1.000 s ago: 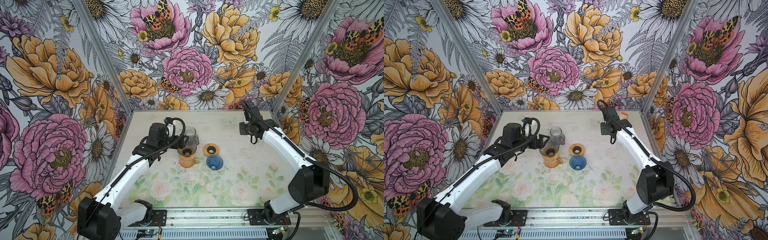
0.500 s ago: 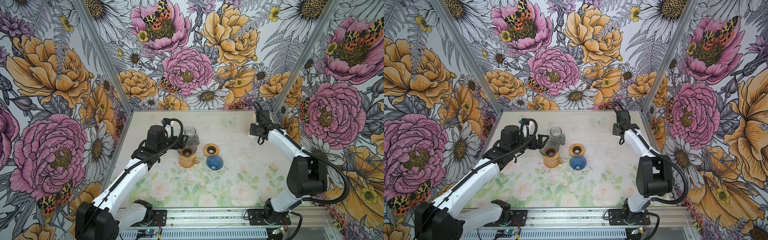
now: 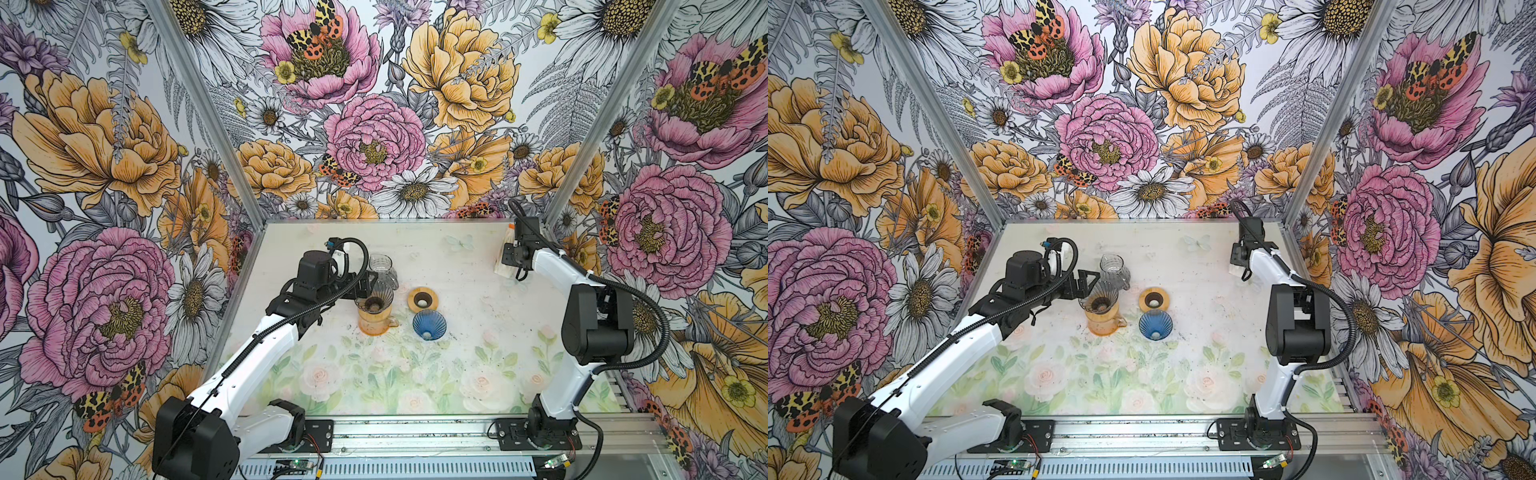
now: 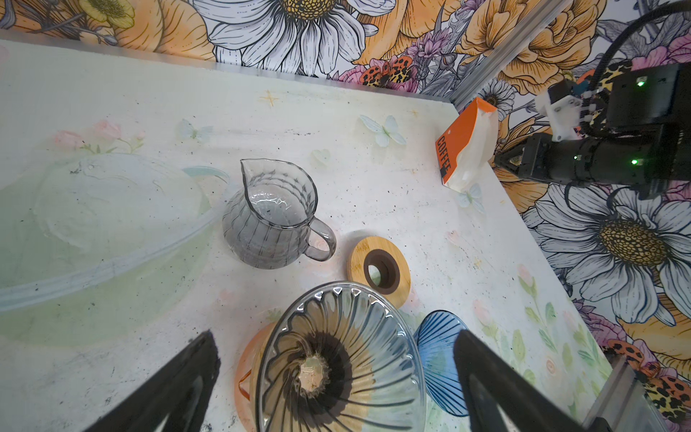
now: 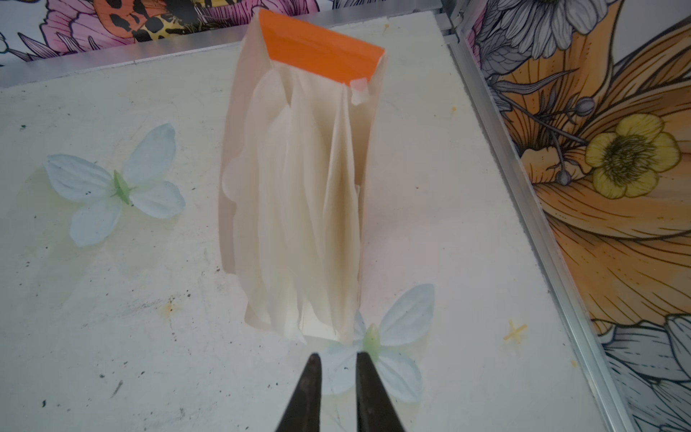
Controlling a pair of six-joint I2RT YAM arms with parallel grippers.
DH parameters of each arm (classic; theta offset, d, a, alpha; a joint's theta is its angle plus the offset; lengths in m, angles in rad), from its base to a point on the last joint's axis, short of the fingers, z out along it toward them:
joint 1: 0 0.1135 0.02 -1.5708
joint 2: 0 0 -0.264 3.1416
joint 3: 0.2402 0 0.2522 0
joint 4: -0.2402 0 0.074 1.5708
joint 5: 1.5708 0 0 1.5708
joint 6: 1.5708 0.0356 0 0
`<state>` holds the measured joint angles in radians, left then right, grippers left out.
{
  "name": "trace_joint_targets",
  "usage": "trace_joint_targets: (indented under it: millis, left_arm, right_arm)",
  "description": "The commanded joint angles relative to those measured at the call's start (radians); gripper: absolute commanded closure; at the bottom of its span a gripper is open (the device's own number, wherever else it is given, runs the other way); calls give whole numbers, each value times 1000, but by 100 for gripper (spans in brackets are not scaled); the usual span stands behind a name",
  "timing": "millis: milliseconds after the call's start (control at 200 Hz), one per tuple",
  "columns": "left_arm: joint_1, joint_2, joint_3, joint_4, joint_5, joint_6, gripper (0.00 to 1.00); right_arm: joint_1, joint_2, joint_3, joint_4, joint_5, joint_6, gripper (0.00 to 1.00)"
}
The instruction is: Place the coffee filter in the dripper
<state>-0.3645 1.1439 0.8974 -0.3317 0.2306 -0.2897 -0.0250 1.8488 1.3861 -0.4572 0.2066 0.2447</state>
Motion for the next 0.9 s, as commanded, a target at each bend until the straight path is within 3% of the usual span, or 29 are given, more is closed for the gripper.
trace_joint_targets:
  millis: [0, 896]
  left_arm:
    - [-8, 7, 29, 8, -14, -14, 1]
    - [-10, 24, 77, -56, -20, -13, 1]
  right_arm:
    - [-15, 40, 51, 31, -41, -8, 80]
    - [-44, 194, 160, 31, -64, 0, 83]
